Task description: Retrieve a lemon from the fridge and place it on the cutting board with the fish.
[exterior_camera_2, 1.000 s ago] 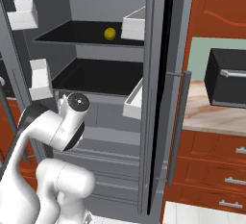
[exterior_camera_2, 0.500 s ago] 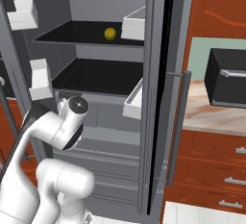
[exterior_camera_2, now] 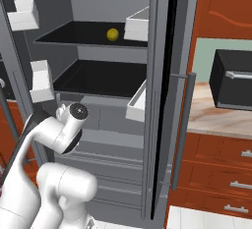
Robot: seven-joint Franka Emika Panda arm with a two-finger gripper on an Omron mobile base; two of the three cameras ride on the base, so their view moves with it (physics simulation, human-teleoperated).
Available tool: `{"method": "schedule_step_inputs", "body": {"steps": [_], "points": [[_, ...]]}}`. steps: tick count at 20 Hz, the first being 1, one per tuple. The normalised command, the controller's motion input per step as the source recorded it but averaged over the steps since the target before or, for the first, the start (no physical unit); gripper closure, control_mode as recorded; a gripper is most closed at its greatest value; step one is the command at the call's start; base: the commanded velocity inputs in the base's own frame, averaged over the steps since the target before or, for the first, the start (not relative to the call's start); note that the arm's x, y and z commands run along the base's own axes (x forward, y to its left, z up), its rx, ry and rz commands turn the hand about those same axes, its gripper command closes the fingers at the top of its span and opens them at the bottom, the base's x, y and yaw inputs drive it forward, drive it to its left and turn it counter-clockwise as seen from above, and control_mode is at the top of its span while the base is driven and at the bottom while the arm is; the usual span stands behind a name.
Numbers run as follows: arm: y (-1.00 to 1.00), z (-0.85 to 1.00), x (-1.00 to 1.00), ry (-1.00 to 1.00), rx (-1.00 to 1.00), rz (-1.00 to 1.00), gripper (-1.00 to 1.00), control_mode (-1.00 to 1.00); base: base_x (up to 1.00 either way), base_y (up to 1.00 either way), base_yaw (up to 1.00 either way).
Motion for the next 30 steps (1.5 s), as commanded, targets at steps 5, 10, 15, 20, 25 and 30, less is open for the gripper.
{"method": "schedule_step_inputs", "body": {"steps": [5, 10, 15, 20, 25, 30], "points": [[0.26, -0.38, 0.11, 0.00, 0.03, 0.00, -1.00, -1.00, 0.00, 0.00, 0.00], [0.31, -0.40, 0.21, 0.01, 0.04, 0.00, -1.00, -1.00, 0.00, 0.00, 0.00], [0.47, -0.37, 0.12, 0.08, 0.06, 0.02, -1.00, -1.00, 0.00, 0.00, 0.00], [0.51, -0.55, 0.00, 0.19, 0.08, 0.00, -1.00, -1.00, 0.00, 0.00, 0.00], [0.54, -0.49, 0.00, 0.17, 0.09, 0.01, -1.00, -1.00, 0.00, 0.00, 0.00], [0.74, -0.20, -0.16, 0.12, 0.10, 0.04, -1.00, -1.00, 0.00, 0.00, 0.00]]}}
